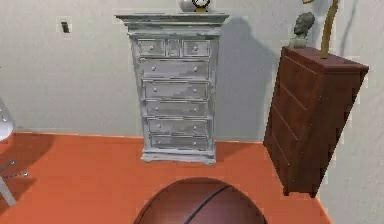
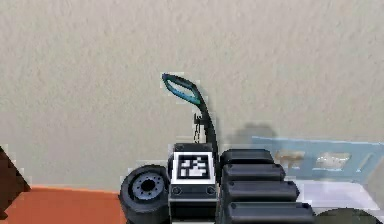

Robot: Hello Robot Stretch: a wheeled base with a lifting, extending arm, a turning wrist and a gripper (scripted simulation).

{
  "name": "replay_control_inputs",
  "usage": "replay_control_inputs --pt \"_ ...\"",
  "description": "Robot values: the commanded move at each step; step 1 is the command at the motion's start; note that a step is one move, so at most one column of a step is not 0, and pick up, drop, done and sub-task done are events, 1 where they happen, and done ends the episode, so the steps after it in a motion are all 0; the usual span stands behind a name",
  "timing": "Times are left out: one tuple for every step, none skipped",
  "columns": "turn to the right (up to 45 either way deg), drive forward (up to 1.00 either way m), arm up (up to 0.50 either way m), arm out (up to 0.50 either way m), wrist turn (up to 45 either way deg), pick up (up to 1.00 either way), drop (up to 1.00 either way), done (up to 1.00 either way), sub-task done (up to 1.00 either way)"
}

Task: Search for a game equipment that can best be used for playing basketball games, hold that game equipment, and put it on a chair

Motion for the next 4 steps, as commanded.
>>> replay_control_inputs --pt "0.0 0.45 0.00 0.00 0.0 0.00 0.00 0.00 0.00" --pt "-39.0 0.00 0.00 0.00 0.0 0.00 0.00 0.00 0.00" --pt "0.0 0.20 0.00 0.00 0.0 0.00 0.00 0.00 0.00" --pt "-9.0 0.00 0.00 0.00 0.0 0.00 0.00 0.00 0.00"
